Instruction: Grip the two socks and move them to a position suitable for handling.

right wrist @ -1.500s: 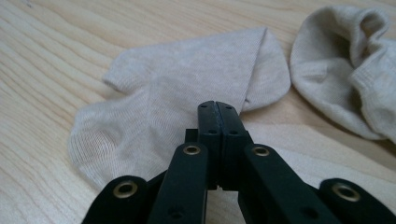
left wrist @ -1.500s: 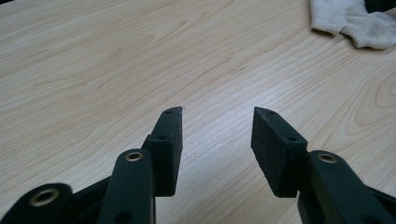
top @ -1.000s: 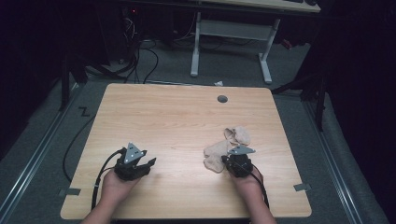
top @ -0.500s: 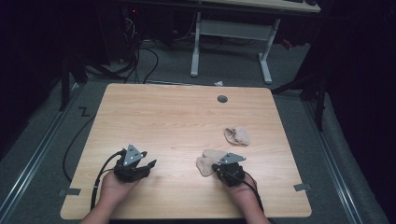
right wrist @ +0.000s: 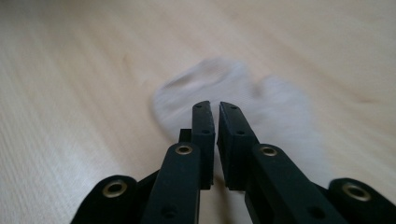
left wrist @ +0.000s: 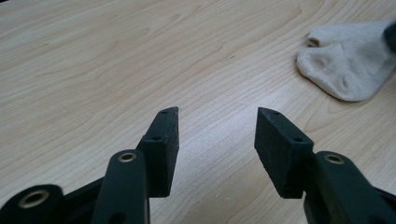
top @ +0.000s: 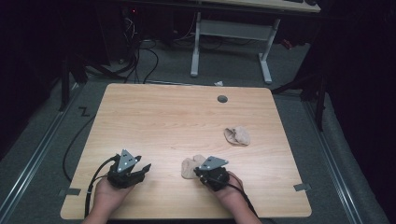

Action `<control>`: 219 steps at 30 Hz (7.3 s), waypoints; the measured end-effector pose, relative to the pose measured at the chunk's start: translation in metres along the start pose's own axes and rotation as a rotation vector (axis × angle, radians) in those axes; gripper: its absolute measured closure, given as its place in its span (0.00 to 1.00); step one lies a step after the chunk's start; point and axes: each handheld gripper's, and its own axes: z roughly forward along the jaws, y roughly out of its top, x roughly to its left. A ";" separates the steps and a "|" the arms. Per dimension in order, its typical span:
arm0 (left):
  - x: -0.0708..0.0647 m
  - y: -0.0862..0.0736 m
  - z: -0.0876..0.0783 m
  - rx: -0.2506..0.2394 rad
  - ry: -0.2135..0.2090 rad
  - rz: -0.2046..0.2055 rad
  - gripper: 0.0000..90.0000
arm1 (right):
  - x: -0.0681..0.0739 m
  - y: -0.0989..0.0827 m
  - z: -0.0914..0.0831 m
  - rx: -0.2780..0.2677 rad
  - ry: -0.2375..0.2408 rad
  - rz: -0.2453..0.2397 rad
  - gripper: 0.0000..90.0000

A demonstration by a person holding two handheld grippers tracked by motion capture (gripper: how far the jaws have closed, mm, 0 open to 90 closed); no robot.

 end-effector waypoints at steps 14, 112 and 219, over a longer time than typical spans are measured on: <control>-0.003 0.004 0.006 0.004 -0.007 0.023 0.56 | -0.050 -0.027 -0.014 0.057 -0.122 0.146 0.99; -0.113 0.028 0.076 0.114 -0.228 0.252 0.88 | -0.009 0.000 -0.018 -0.166 -0.031 0.154 0.91; -0.033 -0.004 0.009 0.089 -0.085 0.079 0.74 | -0.037 0.004 0.022 0.042 -0.166 0.116 0.92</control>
